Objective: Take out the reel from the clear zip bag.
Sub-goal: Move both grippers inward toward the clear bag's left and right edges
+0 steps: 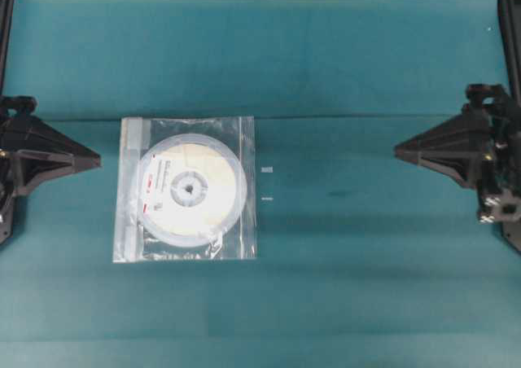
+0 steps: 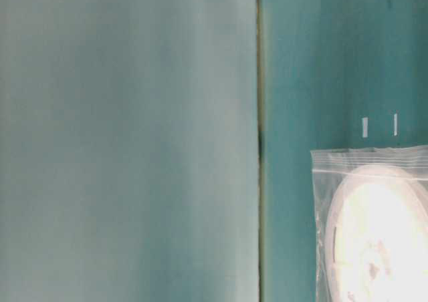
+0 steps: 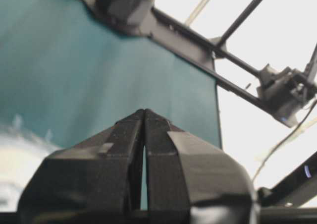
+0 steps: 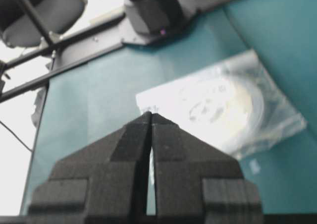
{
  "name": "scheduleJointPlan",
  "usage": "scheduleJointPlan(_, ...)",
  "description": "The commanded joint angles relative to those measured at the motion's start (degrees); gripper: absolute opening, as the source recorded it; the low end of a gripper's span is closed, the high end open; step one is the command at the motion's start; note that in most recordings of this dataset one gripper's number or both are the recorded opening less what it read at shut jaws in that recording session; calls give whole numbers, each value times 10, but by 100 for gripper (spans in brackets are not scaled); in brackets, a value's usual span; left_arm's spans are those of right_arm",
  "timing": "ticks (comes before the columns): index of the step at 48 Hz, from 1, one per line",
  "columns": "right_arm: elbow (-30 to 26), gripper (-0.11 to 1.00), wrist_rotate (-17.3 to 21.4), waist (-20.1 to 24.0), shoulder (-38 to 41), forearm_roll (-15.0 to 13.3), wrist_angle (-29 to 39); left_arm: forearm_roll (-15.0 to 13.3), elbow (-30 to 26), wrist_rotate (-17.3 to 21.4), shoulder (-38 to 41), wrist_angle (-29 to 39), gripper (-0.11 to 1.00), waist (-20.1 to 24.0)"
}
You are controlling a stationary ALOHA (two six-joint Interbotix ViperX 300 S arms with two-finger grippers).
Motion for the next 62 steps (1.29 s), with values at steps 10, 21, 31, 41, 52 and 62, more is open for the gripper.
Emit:
scheduleJointPlan(10, -29, 0, 105, -26, 84, 12, 9, 2, -10, -134, 47, 24, -1, 4)
scheduleJointPlan(21, -61, 0, 207, -49, 165, 17, 13, 3, -3, -184, 54, 46, -1, 6)
scheduleJointPlan(31, -95, 0, 223, -54, 229, 23, 9, 2, 33, -191, 55, 65, -1, 13)
scheduleJointPlan(41, -131, 0, 270, -54, 294, 30, 13, 2, 52, -214, 58, 69, 9, 57)
scheduleJointPlan(52, -147, 0, 300, -54, 339, 30, 10, 2, 85, -264, 94, 69, 69, 68)
scheduleJointPlan(62, -149, 0, 302, -55, 342, 30, 10, 2, 113, -288, 171, 61, 97, 68)
